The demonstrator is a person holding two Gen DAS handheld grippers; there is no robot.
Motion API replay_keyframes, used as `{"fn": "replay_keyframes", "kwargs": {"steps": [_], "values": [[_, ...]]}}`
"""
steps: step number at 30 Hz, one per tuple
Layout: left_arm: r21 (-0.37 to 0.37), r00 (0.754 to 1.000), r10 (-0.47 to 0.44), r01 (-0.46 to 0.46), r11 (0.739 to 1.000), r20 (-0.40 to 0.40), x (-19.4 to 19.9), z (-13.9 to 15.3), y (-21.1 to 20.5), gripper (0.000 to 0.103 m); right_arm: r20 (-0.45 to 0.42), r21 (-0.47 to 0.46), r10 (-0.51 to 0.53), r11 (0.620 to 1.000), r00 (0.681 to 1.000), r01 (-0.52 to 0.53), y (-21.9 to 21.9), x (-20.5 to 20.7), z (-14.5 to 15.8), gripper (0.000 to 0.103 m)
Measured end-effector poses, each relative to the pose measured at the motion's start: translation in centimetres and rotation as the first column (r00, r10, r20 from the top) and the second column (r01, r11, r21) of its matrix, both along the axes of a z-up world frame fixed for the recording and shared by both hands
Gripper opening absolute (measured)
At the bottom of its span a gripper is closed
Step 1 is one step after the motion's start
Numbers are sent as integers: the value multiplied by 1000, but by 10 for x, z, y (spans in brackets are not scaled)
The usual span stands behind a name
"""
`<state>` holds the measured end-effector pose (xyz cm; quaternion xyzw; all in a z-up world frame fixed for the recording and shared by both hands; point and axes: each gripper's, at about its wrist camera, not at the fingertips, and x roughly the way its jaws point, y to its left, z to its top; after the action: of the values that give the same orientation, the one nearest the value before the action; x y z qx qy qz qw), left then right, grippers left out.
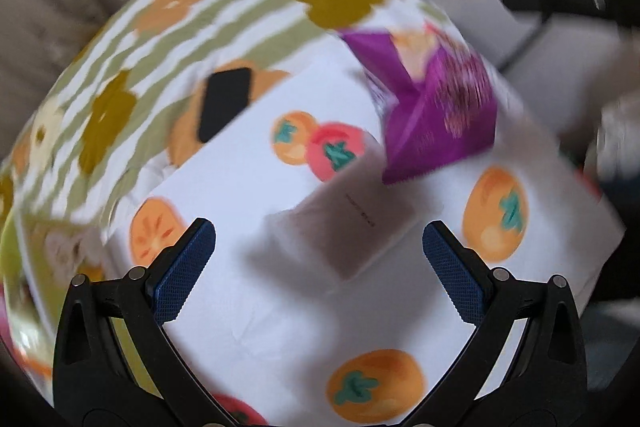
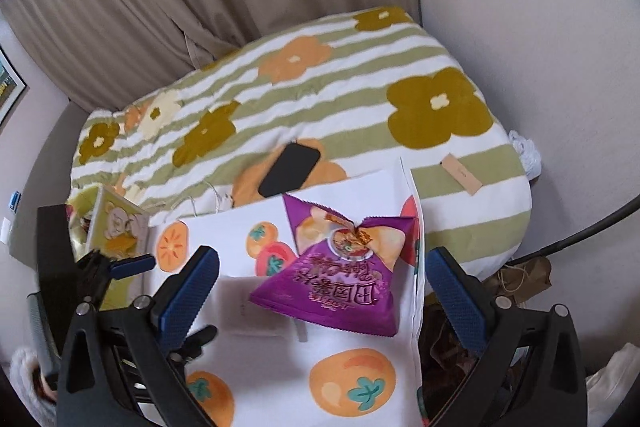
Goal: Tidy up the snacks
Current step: 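Grasp the grey-brown packet with the left tool while the right tool grasps the purple chip bag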
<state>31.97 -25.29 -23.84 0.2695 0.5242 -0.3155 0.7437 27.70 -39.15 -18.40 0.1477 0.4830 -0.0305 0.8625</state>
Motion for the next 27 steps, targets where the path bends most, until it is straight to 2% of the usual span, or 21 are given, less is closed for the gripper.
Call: {"fn": "replay_keyframes", "kwargs": {"steps": [2,6,9,13,16,19,24,27], "values": [[45,996,-87,87,995,14,-5,-14,-10,103,-9,10,1,1000,1000,-1,-2,3,-9,103],[84,978,-208,207,975,-3,-8,-38,-24,103,-28,11,-15,1000,1000,15,-8,7,-22,103],[106,974,-226,226,968,-10,-5,-53,-31,103,-45,30,-25,999,999,26,-13,10,-33,103],[76,984,-168,173,982,-58,8,-67,-31,102,-70,34,-27,999,997,29,-13,13,-45,103],[8,990,-105,106,994,-95,18,-68,-25,94,-85,42,-29,999,996,32,-12,15,-52,103],[-12,992,-99,98,995,-76,19,-69,-26,81,-95,57,-25,998,995,30,-10,20,-58,103],[-32,996,-52,50,998,-73,25,-68,-22,69,-112,92,-35,995,993,45,-7,28,-68,103],[-24,997,-3,1,1000,-80,30,-68,-14,67,-126,98,-30,994,992,42,-3,33,-72,103]]}}
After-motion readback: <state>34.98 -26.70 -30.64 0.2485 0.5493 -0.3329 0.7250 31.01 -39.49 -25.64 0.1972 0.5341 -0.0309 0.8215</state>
